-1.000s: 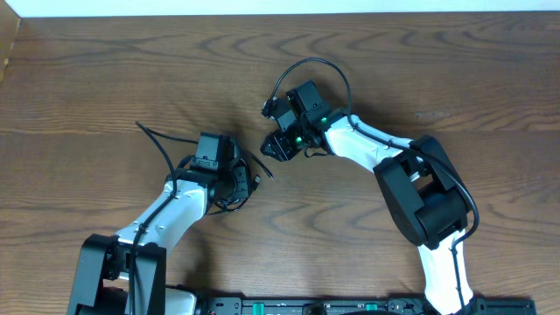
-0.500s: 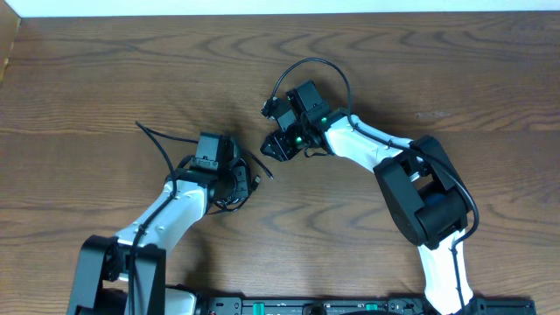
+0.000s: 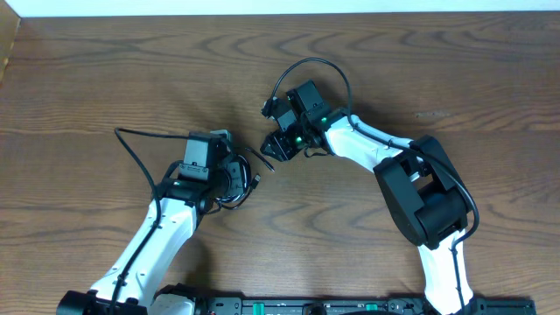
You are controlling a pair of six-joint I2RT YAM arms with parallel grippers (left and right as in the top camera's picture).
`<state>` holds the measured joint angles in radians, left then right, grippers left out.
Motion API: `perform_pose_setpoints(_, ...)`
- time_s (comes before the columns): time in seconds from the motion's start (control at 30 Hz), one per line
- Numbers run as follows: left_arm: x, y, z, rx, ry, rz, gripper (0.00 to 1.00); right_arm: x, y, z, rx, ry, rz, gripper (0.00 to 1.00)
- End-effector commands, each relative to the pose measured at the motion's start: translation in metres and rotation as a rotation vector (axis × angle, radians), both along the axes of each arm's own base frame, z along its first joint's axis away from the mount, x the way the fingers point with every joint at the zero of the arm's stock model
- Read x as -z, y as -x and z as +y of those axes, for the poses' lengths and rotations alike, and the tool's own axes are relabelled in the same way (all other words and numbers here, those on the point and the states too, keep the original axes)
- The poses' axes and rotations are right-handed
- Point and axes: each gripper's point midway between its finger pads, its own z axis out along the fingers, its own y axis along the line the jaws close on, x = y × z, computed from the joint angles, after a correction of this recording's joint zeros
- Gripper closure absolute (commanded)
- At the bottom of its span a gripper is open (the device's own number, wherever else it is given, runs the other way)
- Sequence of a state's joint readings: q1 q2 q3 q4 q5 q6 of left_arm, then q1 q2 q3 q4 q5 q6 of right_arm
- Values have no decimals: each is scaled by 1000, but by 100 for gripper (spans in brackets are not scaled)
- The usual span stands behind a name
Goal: Untangle cables
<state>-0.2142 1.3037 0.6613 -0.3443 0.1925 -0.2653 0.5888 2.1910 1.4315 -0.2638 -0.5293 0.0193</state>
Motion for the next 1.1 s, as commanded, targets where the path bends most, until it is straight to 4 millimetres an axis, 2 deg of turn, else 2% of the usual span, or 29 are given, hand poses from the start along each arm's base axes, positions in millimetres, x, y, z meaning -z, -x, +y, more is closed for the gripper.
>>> perform_pose_setpoints(0.0,8,7,0,6,-2,40,93,1,0,4,3,4,3,57)
perform_pose_setpoints(0.1,14,8,0,6,-6,58,91,1,0,4,3,4,3,57)
perform_pose_setpoints(0.27,32,0,-1,4,-15,82,76,1,0,4,3,4,2,57)
perform_pose_setpoints(0.37,42,-6,-2,4,-14,83,72,1,0,4,3,4,2,57)
perform_pose_setpoints(0.47,50,-9,-3,3,-15,88,72,1,0,4,3,4,3,57)
perform_pose_setpoints(0.57,50,-10,-2,1,-19,88,76,1,0,4,3,4,3,57)
perform_pose_setpoints(0.8,53,-8,-1,0,-26,100,80,1,0,4,2,3,2,56)
perform_pose_setpoints(0.93,60,-8,18,-68,-121,110,85,1,0,4,3,3,2,56)
perform_pose_setpoints(1.07,60,-9,21,-106,-125,111,88,1,0,4,3,4,2,56)
